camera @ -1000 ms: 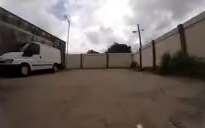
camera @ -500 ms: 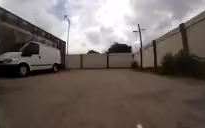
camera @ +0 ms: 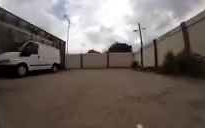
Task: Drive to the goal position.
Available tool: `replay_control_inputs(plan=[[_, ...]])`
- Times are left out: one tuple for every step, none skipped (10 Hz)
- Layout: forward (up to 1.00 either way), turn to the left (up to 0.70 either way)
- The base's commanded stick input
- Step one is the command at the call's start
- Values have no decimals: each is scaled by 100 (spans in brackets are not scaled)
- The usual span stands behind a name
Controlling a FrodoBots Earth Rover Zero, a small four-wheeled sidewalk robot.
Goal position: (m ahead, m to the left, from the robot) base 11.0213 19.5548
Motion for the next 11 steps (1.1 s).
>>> replay_control_inputs(plan=[[30, 0], [30, 0], [30, 0], [30, 0], [30, 0], [30, 0], [30, 0], [30, 0], [30, 0], [30, 0], [30, 0]])
